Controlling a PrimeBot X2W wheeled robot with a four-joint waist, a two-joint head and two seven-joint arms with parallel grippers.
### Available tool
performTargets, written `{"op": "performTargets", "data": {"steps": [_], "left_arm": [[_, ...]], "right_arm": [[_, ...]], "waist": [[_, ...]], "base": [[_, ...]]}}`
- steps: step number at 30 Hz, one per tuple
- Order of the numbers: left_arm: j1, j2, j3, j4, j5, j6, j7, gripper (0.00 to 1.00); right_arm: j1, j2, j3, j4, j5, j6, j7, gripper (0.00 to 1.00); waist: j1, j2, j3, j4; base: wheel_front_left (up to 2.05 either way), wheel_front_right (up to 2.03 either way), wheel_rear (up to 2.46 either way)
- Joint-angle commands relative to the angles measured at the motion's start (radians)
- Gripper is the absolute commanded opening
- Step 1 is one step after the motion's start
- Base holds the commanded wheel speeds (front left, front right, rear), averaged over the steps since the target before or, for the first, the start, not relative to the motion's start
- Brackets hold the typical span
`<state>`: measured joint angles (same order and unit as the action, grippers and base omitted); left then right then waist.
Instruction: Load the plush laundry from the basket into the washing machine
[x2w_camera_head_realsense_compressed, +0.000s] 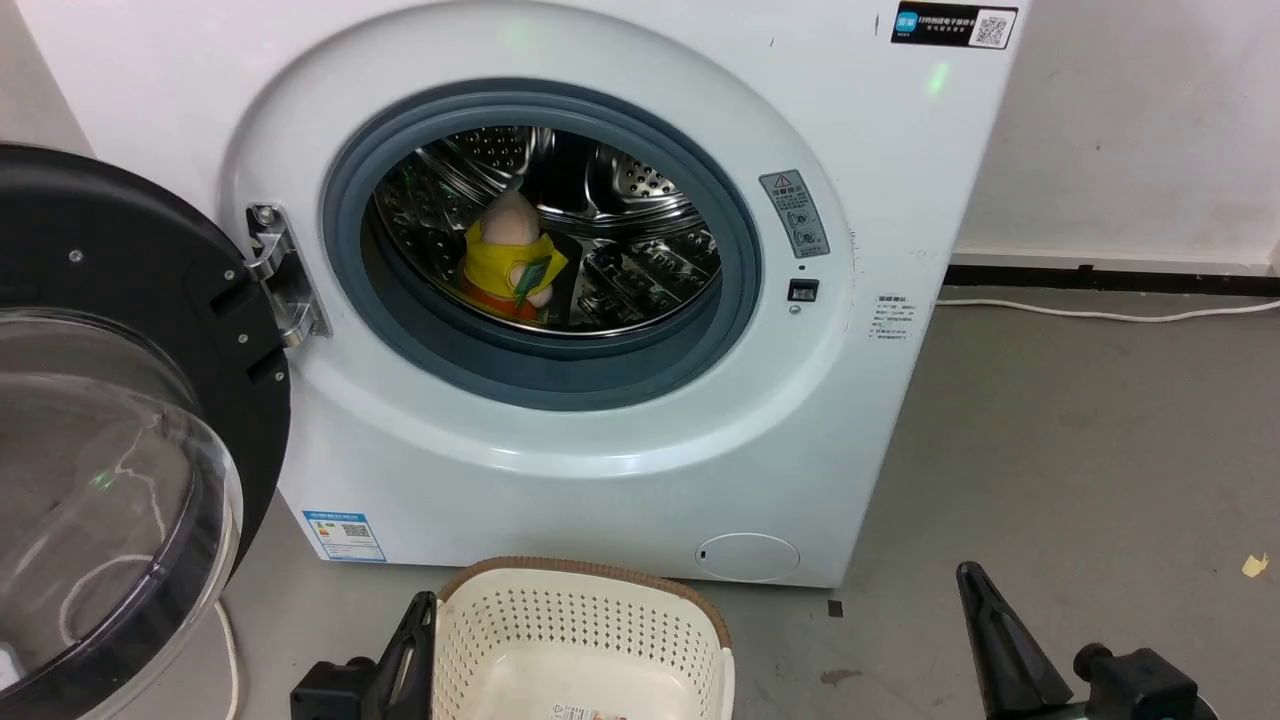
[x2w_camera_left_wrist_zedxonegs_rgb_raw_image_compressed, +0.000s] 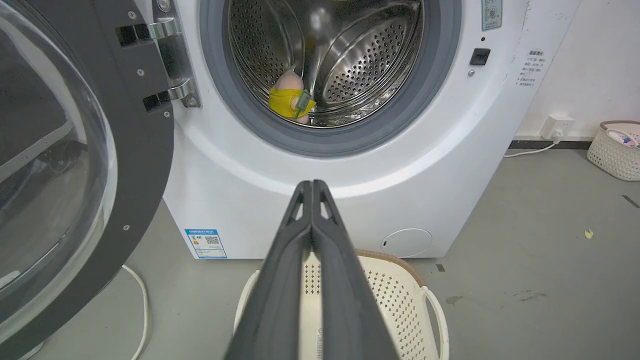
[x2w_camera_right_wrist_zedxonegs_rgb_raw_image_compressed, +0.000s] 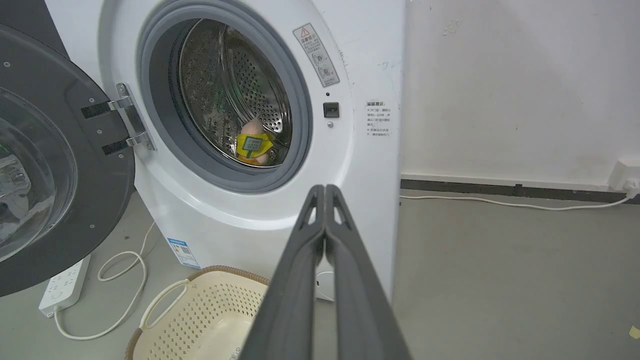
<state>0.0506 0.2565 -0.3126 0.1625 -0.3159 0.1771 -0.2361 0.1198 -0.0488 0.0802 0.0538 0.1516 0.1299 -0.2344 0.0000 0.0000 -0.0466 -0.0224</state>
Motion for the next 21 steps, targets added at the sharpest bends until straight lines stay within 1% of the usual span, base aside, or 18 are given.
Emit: {"op": "performTargets", "data": {"steps": [1, 21], "left_arm": [[-0.005, -0.011, 0.01, -0.008, 0.013, -0.007, 0.008, 0.0], [-0.013, -0.045, 0.064, -0.036, 0.067, -0.037, 0.048, 0.0]], "right_arm": [[-0.011, 0.0, -0.003, -0.005, -0.009, 0.0, 0.005, 0.0], [-0.03, 0.0, -0.017, -0.014, -0.034, 0.0, 0.046, 0.0]], "waist": [[0.0, 0.0, 0.001, 0.0], [0.0, 0.0, 0.009, 0.004]], "base": [[0.0, 0.0, 0.0], [0.0, 0.0, 0.0]]}}
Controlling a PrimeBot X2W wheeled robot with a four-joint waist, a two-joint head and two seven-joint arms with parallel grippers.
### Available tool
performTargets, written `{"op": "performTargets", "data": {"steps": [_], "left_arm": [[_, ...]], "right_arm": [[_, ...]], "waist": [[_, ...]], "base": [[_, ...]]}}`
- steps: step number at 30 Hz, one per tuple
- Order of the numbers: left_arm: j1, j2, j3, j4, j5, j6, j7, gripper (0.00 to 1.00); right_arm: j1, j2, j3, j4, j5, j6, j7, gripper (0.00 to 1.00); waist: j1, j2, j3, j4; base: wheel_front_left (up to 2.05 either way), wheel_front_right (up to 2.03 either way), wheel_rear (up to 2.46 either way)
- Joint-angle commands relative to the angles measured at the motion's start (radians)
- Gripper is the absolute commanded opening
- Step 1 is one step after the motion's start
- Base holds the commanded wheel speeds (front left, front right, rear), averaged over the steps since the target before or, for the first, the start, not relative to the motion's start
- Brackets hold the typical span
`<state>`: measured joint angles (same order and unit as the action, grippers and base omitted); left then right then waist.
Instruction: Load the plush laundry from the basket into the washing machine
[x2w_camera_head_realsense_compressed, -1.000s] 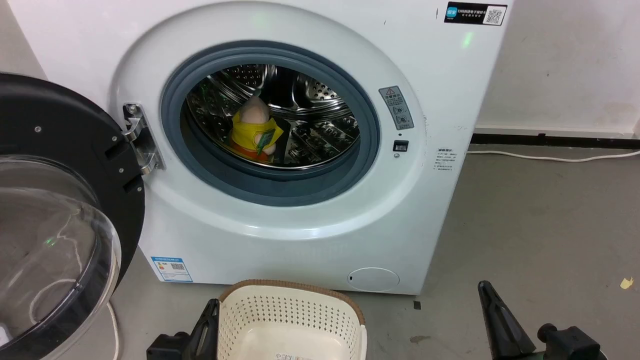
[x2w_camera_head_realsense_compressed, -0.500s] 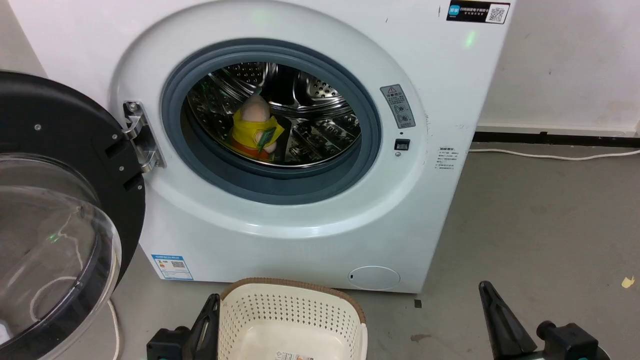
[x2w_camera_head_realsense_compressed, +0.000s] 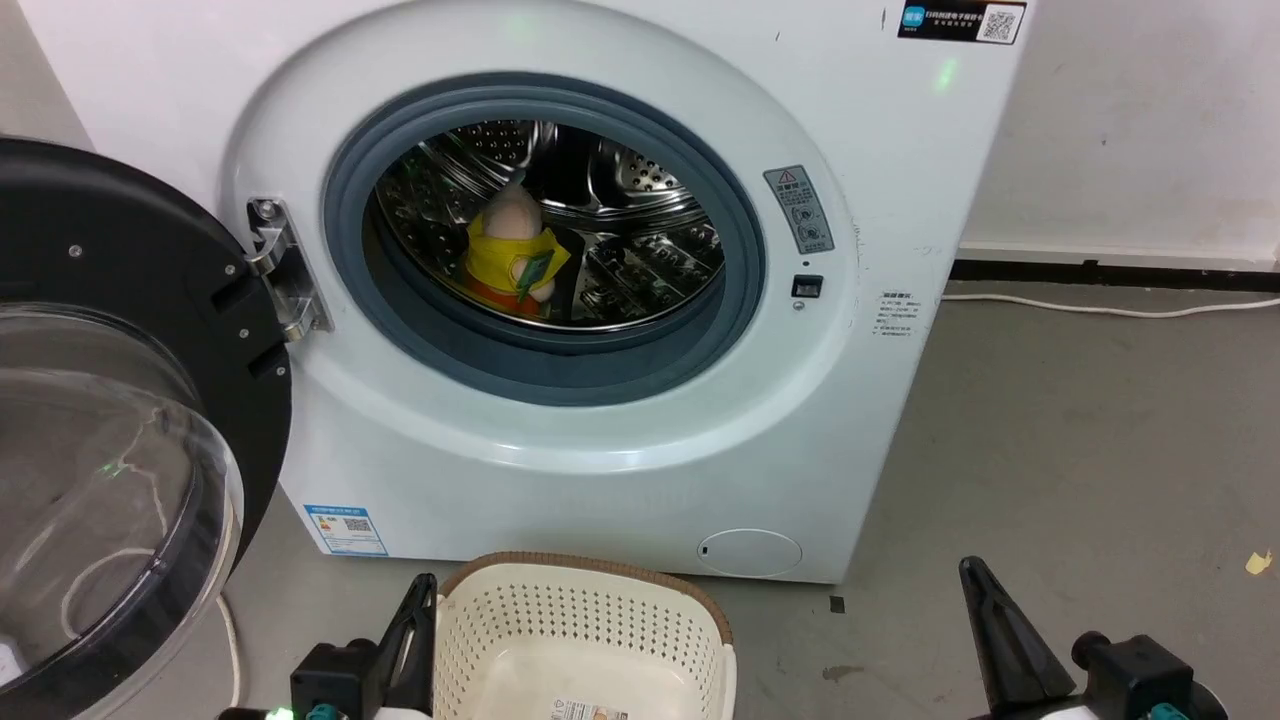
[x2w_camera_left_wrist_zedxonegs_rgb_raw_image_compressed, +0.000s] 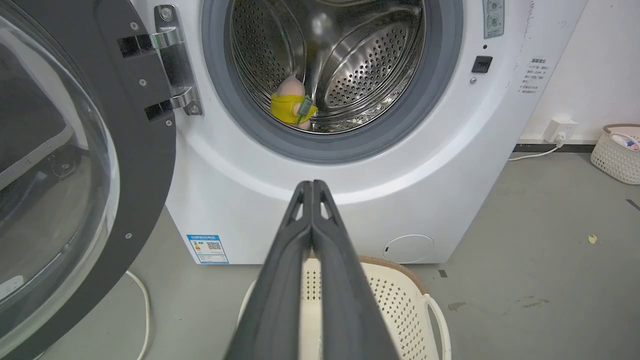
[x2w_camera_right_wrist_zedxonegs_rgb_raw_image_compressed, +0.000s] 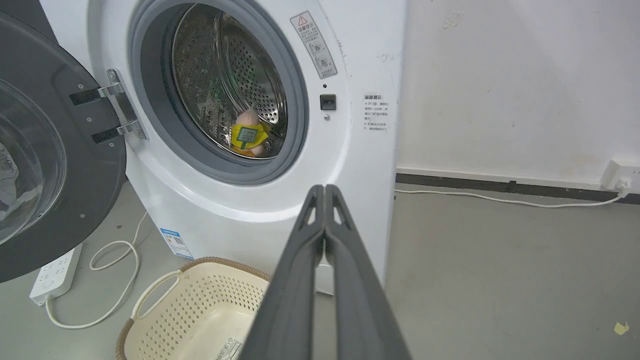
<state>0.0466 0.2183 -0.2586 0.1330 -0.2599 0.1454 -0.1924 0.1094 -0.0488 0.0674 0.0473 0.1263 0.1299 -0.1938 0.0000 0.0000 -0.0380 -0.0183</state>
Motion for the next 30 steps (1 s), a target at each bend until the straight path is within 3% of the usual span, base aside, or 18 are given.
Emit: {"op": "performTargets", "data": {"steps": [1, 30], "left_arm": [[-0.009, -0.007, 0.01, -0.006, 0.011, -0.005, 0.005, 0.0], [-0.021, -0.058, 0.088, -0.046, 0.09, -0.05, 0.064, 0.0]], "right_arm": [[-0.02, 0.0, -0.004, -0.007, -0.009, 0.0, 0.005, 0.0], [-0.048, -0.001, -0.024, -0.02, -0.046, 0.0, 0.065, 0.0]], "waist": [[0.0, 0.0, 0.0, 0.0], [0.0, 0.0, 0.012, 0.006]], "base": [[0.0, 0.0, 0.0], [0.0, 0.0, 0.0]]}}
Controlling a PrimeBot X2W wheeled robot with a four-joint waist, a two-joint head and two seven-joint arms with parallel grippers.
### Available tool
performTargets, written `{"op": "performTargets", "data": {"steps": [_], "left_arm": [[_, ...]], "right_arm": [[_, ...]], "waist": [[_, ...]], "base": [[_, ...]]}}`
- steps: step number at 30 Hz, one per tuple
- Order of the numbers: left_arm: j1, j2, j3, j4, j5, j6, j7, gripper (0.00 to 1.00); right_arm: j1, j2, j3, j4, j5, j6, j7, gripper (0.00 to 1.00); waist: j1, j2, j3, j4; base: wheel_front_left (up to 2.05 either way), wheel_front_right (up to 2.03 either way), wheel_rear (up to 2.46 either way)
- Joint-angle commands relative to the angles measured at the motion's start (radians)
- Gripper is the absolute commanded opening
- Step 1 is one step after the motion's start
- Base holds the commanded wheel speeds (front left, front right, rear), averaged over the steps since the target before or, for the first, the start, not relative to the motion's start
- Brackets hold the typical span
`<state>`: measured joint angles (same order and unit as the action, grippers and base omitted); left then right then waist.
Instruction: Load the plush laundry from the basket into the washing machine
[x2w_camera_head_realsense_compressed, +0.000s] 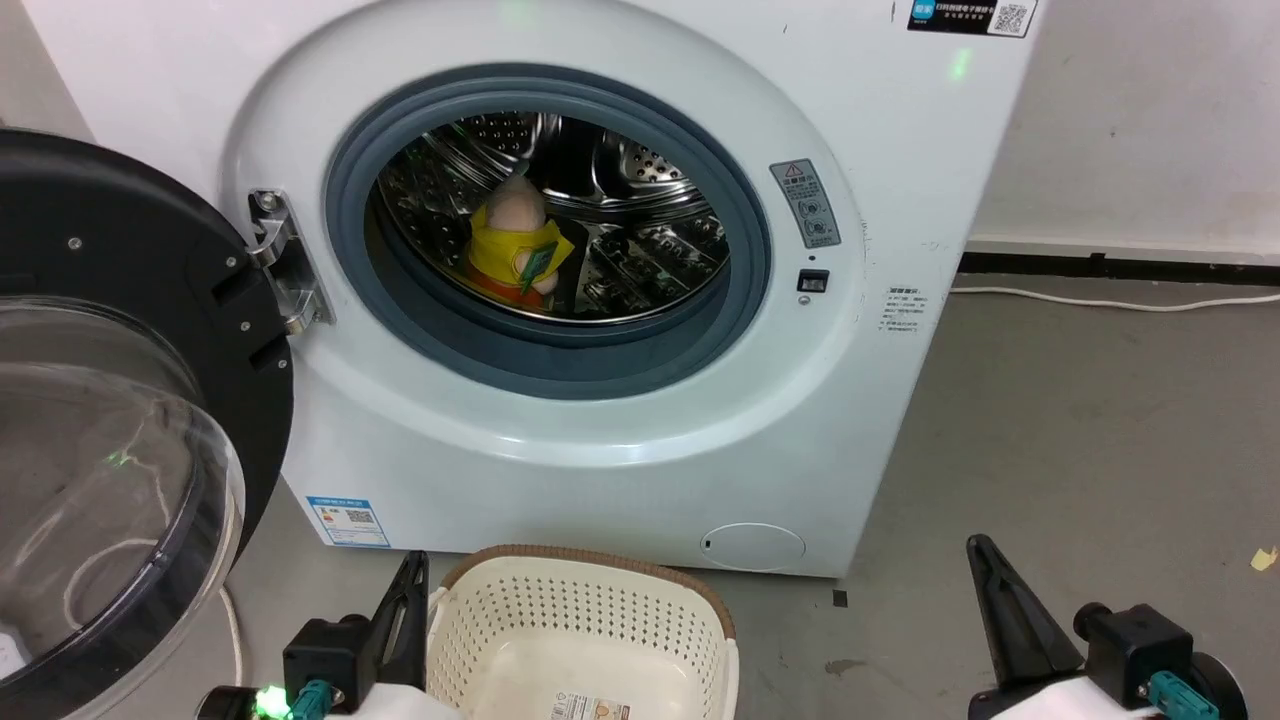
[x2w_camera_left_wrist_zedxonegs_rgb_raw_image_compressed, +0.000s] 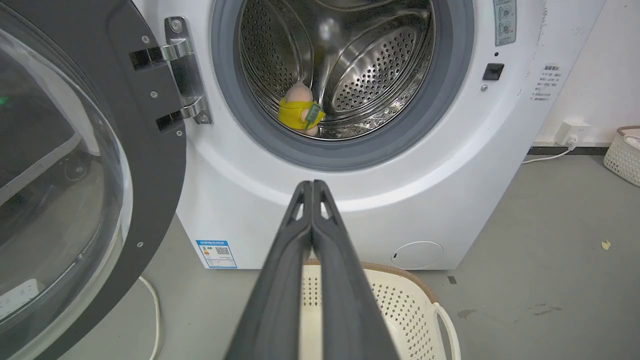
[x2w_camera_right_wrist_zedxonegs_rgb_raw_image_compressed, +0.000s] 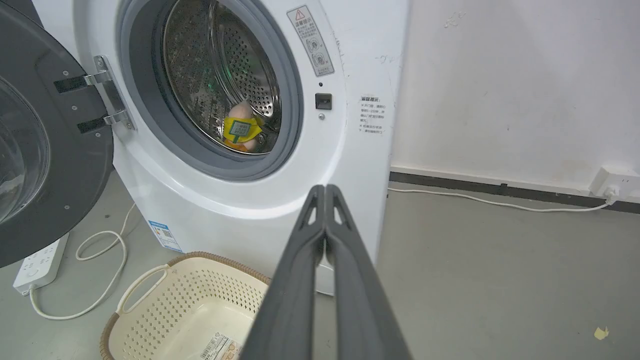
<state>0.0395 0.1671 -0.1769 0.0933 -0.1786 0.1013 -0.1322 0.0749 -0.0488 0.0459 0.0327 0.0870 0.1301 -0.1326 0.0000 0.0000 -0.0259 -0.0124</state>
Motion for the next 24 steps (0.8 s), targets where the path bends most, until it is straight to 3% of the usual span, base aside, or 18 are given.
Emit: {"op": "performTargets", "data": {"steps": [1, 24], "left_arm": [[-0.014, -0.009, 0.009, -0.008, 0.011, -0.007, 0.006, 0.0], [-0.024, -0.049, 0.072, -0.04, 0.073, -0.042, 0.053, 0.0]], "right_arm": [[-0.015, -0.001, -0.003, -0.006, -0.008, 0.0, 0.006, 0.0], [-0.037, -0.001, -0.019, -0.016, -0.037, 0.0, 0.053, 0.0]], "waist": [[0.0, 0.0, 0.0, 0.0], [0.0, 0.0, 0.01, 0.005]], "base": [[0.0, 0.0, 0.0], [0.0, 0.0, 0.0]]}}
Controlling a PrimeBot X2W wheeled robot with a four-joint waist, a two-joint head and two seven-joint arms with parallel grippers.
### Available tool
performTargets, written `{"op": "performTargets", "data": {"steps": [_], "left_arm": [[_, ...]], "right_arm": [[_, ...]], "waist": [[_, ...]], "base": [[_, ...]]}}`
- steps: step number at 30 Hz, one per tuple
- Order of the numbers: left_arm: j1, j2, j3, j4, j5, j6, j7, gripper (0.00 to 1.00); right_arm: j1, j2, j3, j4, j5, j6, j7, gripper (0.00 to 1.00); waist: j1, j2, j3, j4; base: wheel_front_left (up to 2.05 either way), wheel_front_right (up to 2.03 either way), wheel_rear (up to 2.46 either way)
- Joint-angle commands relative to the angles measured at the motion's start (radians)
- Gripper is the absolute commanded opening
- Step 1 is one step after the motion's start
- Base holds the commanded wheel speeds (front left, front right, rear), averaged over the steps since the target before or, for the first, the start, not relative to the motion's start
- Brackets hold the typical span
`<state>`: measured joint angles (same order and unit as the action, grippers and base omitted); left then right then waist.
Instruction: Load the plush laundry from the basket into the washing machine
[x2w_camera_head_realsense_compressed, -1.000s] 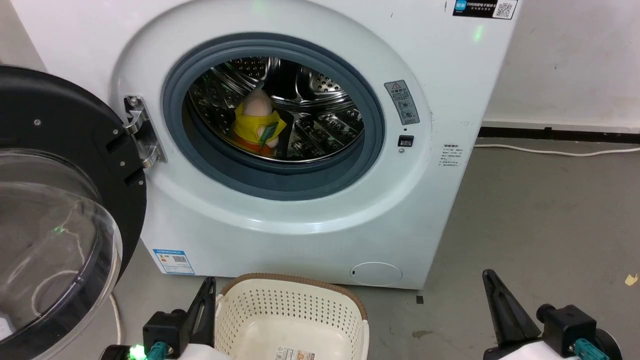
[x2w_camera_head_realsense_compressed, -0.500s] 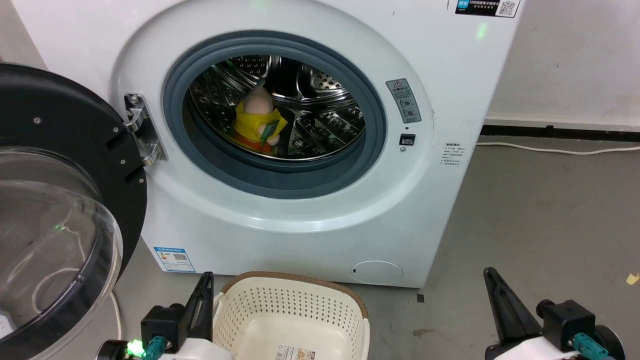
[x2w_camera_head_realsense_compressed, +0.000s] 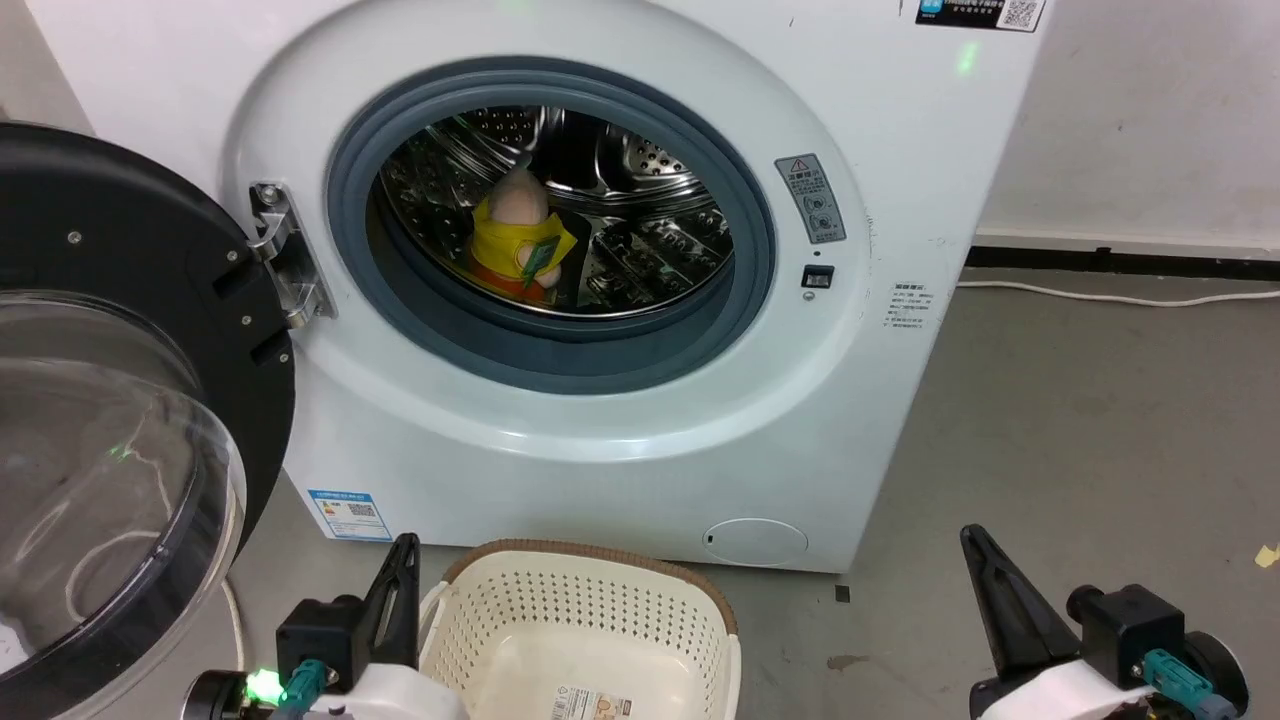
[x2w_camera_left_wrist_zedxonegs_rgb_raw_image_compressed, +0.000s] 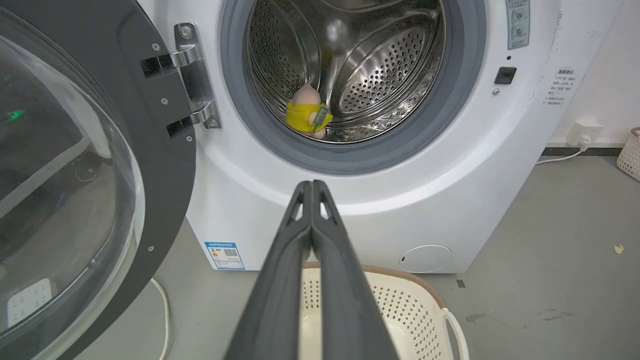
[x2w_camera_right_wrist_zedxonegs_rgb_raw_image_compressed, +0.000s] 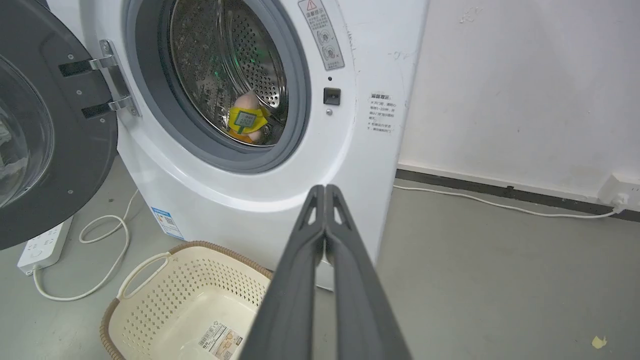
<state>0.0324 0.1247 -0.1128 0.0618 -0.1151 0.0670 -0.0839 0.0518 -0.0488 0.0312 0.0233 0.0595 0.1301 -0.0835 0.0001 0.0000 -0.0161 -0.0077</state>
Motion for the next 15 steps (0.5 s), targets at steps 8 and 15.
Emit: {"op": "performTargets", "data": {"steps": [8, 15], "left_arm": [[-0.02, -0.02, 0.029, -0.019, 0.031, -0.02, 0.021, 0.0], [-0.023, -0.033, 0.048, -0.029, 0.05, -0.031, 0.035, 0.0]], "right_arm": [[-0.022, -0.001, -0.01, -0.01, -0.02, 0.0, 0.02, 0.0], [-0.028, -0.001, -0.015, -0.013, -0.029, 0.0, 0.034, 0.0]], "waist": [[-0.0001, 0.0, 0.003, 0.002], [-0.0001, 0.0, 0.006, 0.003]], "base": [[0.0, 0.0, 0.0], [0.0, 0.0, 0.0]]}}
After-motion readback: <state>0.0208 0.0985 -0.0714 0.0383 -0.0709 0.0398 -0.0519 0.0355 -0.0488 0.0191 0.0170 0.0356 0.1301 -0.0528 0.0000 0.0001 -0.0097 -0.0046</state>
